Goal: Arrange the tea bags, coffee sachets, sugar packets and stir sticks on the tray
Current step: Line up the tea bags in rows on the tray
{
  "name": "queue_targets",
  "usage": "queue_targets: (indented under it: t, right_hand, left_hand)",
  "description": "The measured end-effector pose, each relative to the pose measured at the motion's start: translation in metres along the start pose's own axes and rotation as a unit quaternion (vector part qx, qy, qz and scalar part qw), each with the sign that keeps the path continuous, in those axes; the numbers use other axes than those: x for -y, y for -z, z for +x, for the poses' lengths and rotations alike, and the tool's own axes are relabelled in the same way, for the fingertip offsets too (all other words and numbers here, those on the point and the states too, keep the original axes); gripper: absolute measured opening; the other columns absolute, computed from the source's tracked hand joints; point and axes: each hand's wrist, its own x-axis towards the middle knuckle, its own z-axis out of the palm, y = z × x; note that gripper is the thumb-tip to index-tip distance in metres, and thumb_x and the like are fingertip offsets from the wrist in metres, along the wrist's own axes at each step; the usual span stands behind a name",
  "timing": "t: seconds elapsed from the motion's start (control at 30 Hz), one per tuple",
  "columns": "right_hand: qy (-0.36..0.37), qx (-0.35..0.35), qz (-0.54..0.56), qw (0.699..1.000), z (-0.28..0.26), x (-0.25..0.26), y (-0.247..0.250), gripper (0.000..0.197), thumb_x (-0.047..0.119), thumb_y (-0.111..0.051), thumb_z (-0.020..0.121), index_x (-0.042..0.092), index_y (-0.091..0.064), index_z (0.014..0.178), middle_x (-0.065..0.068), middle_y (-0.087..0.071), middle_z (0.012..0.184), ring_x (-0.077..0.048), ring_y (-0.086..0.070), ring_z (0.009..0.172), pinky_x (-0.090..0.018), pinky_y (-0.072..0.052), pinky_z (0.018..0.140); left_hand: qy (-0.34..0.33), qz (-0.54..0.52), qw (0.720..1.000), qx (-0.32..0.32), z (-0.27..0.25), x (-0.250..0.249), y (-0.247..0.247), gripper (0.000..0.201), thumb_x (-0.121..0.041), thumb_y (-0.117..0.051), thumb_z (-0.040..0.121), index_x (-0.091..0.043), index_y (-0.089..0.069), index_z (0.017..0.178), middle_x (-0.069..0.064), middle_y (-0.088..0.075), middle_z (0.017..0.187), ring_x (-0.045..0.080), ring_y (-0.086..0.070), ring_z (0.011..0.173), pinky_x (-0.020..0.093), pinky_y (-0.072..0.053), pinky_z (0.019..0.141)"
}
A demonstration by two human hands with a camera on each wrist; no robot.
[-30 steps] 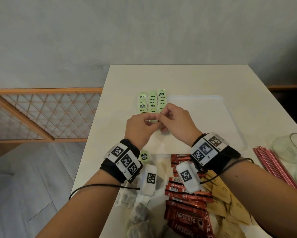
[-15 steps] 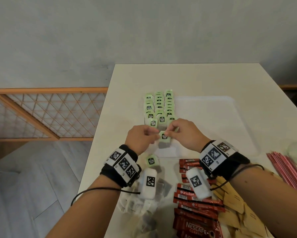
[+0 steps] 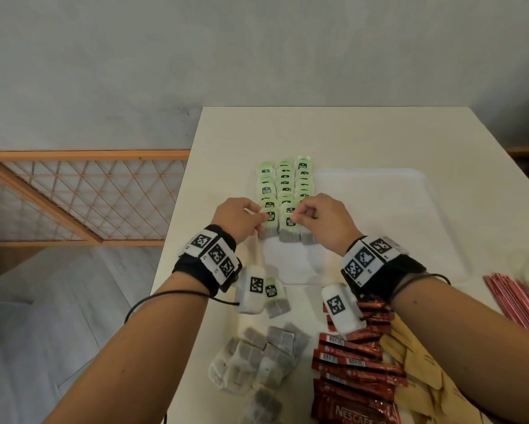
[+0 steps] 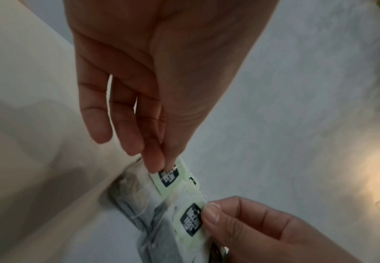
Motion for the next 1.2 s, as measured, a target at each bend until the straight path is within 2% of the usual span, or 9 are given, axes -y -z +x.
queue_targets:
  t: [0.1, 0.2, 0.4, 0.57, 0.63, 0.73, 0.9, 1.0, 1.2]
  right_hand:
    - [-0.016, -0.012, 0.011, 1.000, -0.002, -0.001, 0.000, 0.012, 0.032, -0.072, 0.085, 0.023, -0.069, 0.093, 0.002, -0.056, 0.085, -0.011, -0.055, 0.075, -0.023, -0.042, 0.067]
    - [-0.018, -0.016, 0.023, 0.999, -0.016, -0.001, 0.005, 0.028, 0.034, -0.073, 0.084, 0.022, -0.065, 0.108, 0.000, -0.056, 0.096, -0.007, -0.053, 0.079, -0.017, -0.039, 0.069]
    - [0.004, 0.038, 0.042, 0.998, -0.082, -0.015, 0.018, 0.016, 0.028, -0.073, 0.085, 0.026, -0.066, 0.099, 0.007, -0.061, 0.095, 0.010, -0.052, 0.069, -0.009, -0.035, 0.065]
    - [-0.041, 0.042, 0.054, 0.997, -0.126, -0.031, 0.025, 0.016, 0.030, -0.072, 0.085, 0.028, -0.067, 0.101, 0.007, -0.062, 0.098, -0.003, -0.055, 0.068, -0.020, -0.041, 0.068]
    - [-0.049, 0.036, 0.059, 0.996, -0.138, -0.032, 0.028, 0.015, 0.029, -0.072, 0.085, 0.030, -0.067, 0.100, 0.008, -0.061, 0.098, -0.005, -0.055, 0.069, -0.020, -0.041, 0.068]
    - [-0.051, 0.026, 0.072, 0.996, -0.151, -0.031, 0.032, 0.015, 0.029, -0.072, 0.085, 0.029, -0.067, 0.100, 0.007, -0.062, 0.098, -0.003, -0.057, 0.075, -0.021, -0.045, 0.071]
    - [-0.057, 0.014, 0.079, 0.995, -0.167, -0.029, 0.037, 0.015, 0.029, -0.074, 0.084, 0.029, -0.068, 0.098, 0.007, -0.064, 0.098, -0.007, -0.063, 0.090, -0.030, -0.052, 0.086]
    - [-0.052, 0.011, 0.077, 0.996, -0.175, -0.026, 0.039, 0.015, 0.030, -0.073, 0.084, 0.031, -0.067, 0.098, 0.009, -0.065, 0.095, -0.005, -0.062, 0.086, -0.031, -0.052, 0.084]
    - [-0.037, 0.079, 0.089, 0.992, -0.195, -0.013, 0.046, 0.037, 0.043, -0.079, 0.074, 0.038, -0.064, 0.107, 0.016, -0.065, 0.103, -0.002, -0.062, 0.083, -0.024, -0.049, 0.078]
  left_hand:
    - [-0.002, 0.016, 1.000, 0.002, -0.006, -0.004, 0.009, 0.015, -0.026, -0.072, 0.086, -0.016, -0.066, 0.096, -0.003, -0.071, 0.069, 0.006, -0.058, 0.053, 0.016, -0.041, 0.051]
    - [-0.030, 0.050, 0.998, 0.004, -0.023, -0.010, 0.016, 0.018, -0.030, -0.071, 0.086, -0.020, -0.065, 0.100, -0.001, -0.072, 0.079, 0.010, -0.062, 0.066, 0.020, -0.044, 0.057]
    - [-0.121, 0.214, 0.963, 0.109, -0.096, -0.010, 0.014, 0.029, -0.037, -0.075, 0.081, -0.032, -0.062, 0.106, -0.013, -0.066, 0.091, 0.009, -0.061, 0.082, 0.032, -0.052, 0.080]
    - [-0.213, 0.337, 0.858, 0.324, -0.147, 0.003, -0.007, 0.063, -0.027, -0.083, 0.072, -0.032, -0.056, 0.129, -0.008, -0.050, 0.125, 0.010, -0.050, 0.102, 0.029, -0.046, 0.090]
    - [-0.237, 0.390, 0.825, 0.333, -0.154, 0.008, -0.018, 0.074, -0.026, -0.084, 0.071, -0.033, -0.050, 0.136, -0.009, -0.041, 0.137, 0.011, -0.044, 0.120, 0.031, -0.045, 0.096]
    - [-0.253, 0.447, 0.801, 0.306, -0.156, 0.009, -0.030, 0.079, -0.022, -0.080, 0.075, -0.032, -0.042, 0.143, -0.006, -0.039, 0.140, 0.017, -0.042, 0.125, 0.037, -0.047, 0.097]
    - [-0.224, 0.467, 0.809, 0.279, -0.148, -0.004, -0.043, 0.058, -0.023, -0.076, 0.079, -0.024, -0.050, 0.131, 0.001, -0.051, 0.126, 0.022, -0.052, 0.114, 0.033, -0.046, 0.089]
    - [-0.203, 0.472, 0.812, 0.279, -0.145, -0.009, -0.049, 0.049, -0.023, -0.078, 0.078, -0.018, -0.054, 0.121, 0.002, -0.055, 0.114, 0.022, -0.055, 0.103, 0.032, -0.046, 0.083]
    - [-0.215, 0.331, 0.890, 0.227, -0.146, -0.019, -0.036, 0.034, -0.030, -0.079, 0.078, -0.023, -0.047, 0.088, -0.006, -0.052, 0.082, 0.016, -0.050, 0.075, 0.026, -0.037, 0.063]
